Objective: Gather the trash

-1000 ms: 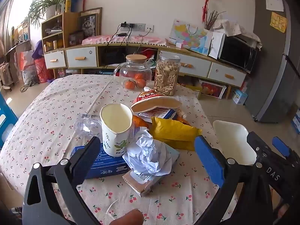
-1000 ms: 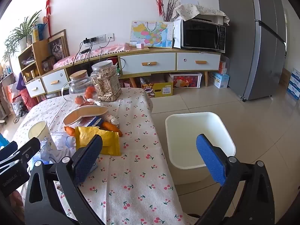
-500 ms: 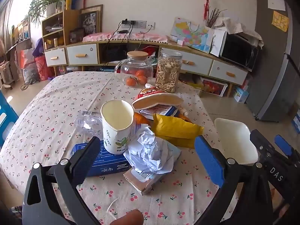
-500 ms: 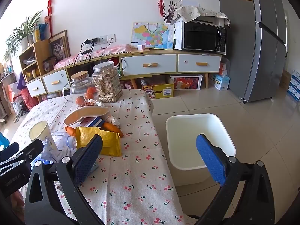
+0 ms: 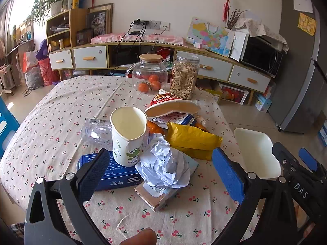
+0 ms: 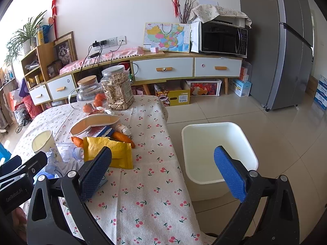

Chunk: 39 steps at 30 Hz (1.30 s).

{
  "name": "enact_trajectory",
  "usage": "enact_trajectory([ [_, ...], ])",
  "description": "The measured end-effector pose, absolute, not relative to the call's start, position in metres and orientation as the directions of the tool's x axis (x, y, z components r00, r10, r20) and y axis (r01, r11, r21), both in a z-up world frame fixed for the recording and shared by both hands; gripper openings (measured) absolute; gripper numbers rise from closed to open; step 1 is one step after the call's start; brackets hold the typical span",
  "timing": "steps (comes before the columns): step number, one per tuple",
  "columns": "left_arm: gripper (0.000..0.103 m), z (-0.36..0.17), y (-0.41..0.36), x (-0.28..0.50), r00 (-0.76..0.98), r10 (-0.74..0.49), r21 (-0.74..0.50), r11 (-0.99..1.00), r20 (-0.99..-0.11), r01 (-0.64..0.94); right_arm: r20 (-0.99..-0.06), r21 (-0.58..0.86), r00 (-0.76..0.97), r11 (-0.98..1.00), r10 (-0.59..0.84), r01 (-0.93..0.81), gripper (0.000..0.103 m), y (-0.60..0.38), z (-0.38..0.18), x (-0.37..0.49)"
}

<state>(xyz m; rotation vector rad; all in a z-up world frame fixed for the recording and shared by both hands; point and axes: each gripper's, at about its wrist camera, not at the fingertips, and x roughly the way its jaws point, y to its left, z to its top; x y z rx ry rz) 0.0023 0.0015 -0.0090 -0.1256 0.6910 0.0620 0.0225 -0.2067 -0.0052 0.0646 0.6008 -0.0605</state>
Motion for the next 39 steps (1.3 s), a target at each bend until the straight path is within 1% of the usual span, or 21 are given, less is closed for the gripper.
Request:
enact_trajectory([
  [39, 0.097, -0.0122, 0.0055, 0.006, 0.751, 0.016, -0.107, 0.987, -0.66, -0.116, -0.574, 0.043, 0.819, 0.997, -0.03, 0.066, 0.096, -0.2001, -0.0106, 0.0213],
])
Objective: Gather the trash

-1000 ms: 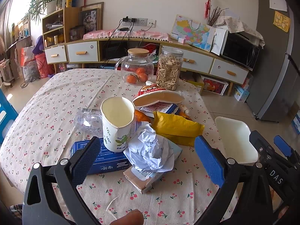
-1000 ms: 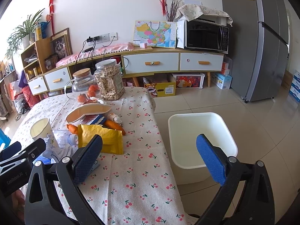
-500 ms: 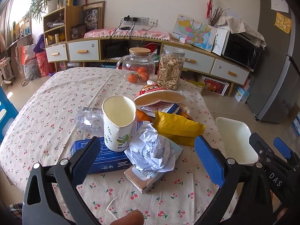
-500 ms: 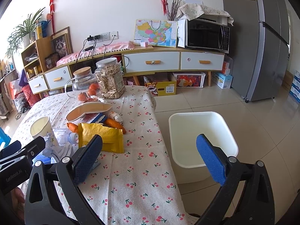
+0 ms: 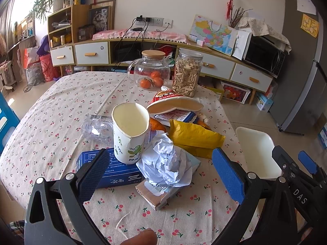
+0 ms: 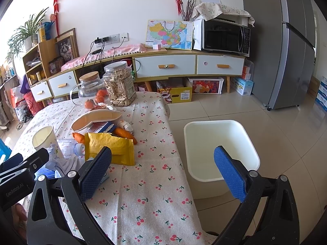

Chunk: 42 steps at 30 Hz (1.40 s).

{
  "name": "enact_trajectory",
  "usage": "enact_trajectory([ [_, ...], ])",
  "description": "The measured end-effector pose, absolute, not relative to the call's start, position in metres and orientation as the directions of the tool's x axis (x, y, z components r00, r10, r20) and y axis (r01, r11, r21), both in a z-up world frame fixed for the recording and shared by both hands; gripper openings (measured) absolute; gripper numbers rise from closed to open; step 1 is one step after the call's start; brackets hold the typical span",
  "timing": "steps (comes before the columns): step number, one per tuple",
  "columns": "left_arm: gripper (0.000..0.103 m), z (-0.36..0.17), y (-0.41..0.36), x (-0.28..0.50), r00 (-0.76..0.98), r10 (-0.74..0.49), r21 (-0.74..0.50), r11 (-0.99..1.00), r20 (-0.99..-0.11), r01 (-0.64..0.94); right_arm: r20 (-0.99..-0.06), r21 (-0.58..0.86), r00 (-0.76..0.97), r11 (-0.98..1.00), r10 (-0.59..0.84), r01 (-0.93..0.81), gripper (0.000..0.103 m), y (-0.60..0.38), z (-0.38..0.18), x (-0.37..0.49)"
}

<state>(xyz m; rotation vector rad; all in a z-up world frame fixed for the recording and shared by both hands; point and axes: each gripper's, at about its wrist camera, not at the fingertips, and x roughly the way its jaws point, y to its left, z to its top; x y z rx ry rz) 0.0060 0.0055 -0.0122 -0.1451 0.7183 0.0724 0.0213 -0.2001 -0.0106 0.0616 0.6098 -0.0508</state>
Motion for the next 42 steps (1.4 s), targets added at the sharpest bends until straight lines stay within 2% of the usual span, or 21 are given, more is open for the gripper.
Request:
enact_trajectory([
  [42, 0.097, -0.0143, 0.0066, 0.0065, 0.751, 0.022, -0.104, 0.987, -0.659, -0.12, -0.577, 0.045, 0.816, 0.997, -0.026, 0.063, 0.096, -0.1983, -0.017, 0.0206],
])
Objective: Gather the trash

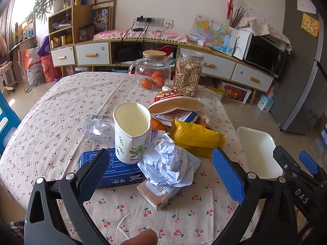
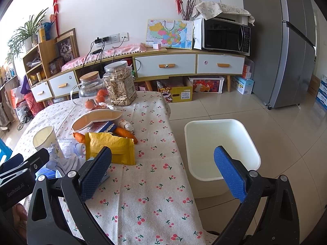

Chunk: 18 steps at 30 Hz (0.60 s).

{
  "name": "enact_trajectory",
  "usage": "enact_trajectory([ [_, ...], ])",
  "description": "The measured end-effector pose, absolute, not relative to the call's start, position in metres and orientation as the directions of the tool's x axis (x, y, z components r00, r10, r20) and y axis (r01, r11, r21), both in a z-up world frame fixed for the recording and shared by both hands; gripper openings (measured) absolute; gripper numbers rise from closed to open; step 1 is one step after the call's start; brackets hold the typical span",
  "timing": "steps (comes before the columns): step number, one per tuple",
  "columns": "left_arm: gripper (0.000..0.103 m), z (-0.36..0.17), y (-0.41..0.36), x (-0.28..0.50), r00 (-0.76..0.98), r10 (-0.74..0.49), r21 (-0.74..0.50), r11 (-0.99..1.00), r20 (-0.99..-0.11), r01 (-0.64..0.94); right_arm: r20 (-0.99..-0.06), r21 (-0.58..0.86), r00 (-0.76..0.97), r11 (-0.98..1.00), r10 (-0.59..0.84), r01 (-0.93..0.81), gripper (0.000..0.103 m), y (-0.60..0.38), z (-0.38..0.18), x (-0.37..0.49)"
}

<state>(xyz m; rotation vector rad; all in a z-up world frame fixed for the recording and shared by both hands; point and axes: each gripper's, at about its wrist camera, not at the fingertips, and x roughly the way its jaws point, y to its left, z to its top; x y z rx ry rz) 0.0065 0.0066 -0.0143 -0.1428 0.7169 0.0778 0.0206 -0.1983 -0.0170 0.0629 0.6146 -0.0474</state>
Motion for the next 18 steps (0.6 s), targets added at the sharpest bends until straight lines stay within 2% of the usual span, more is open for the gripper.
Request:
enact_trajectory([
  [18, 0.097, -0.014, 0.0063, 0.0065, 0.75, 0.022, -0.103, 0.987, -0.661, -0.119, -0.58, 0.045, 0.814, 0.997, -0.025, 0.063, 0.096, -0.1987, -0.0176, 0.0218],
])
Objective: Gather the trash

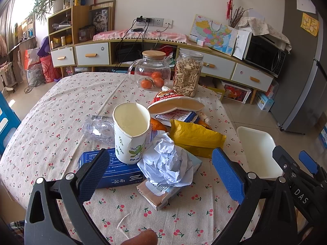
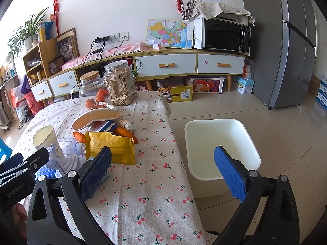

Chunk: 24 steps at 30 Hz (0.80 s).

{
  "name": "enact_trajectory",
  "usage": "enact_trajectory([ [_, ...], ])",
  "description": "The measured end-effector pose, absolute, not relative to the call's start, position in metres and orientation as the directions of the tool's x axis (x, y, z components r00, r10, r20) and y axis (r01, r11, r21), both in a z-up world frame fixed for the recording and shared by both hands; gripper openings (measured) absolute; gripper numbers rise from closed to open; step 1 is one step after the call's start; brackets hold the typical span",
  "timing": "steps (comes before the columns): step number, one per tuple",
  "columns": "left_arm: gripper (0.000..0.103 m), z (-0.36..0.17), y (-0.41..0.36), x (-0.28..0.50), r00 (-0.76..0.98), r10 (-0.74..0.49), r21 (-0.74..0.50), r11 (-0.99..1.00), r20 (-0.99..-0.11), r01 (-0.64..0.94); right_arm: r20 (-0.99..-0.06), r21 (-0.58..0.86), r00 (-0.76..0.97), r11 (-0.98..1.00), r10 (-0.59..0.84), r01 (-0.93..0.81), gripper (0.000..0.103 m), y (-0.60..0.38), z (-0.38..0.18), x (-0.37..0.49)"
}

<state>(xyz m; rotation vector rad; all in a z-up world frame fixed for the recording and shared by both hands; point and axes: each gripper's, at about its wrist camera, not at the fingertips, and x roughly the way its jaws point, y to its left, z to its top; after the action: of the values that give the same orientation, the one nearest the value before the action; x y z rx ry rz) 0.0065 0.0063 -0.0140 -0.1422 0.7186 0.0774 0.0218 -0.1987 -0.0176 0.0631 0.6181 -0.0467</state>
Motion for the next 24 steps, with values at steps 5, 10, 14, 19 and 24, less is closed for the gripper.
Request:
enact_trajectory([
  [5, 0.097, -0.0138, 0.0059, 0.0061, 0.75, 0.022, -0.102, 0.988, -0.661, -0.12, -0.581, 0.045, 0.814, 0.997, -0.025, 0.062, 0.096, -0.1984, -0.0181, 0.0218],
  [10, 0.097, -0.0132, 0.0058, 0.0055, 0.749, 0.022, -0.102, 0.988, -0.662, -0.119, -0.581, 0.045, 0.813, 0.997, -0.025, 0.062, 0.096, -0.1981, -0.0186, 0.0216],
  [14, 0.097, -0.0133, 0.0058, 0.0055, 0.748, 0.021, -0.103, 0.988, -0.663, -0.119, -0.583, 0.045, 0.812, 0.997, -0.025, 0.063, 0.096, -0.1978, -0.019, 0.0215],
  [19, 0.097, -0.0129, 0.0066, 0.0055, 0.746, 0.024, -0.101, 0.987, -0.666, -0.122, -0.583, 0.044, 0.812, 0.997, -0.026, 0.063, 0.096, -0.198, -0.0187, 0.0219],
  [24, 0.097, -0.0133, 0.0093, 0.0068, 0.744, 0.032, -0.101, 0.986, -0.668, -0.133, -0.601, 0.045, 0.799, 0.996, -0.034, 0.076, 0.096, -0.1988, -0.0256, 0.0235],
])
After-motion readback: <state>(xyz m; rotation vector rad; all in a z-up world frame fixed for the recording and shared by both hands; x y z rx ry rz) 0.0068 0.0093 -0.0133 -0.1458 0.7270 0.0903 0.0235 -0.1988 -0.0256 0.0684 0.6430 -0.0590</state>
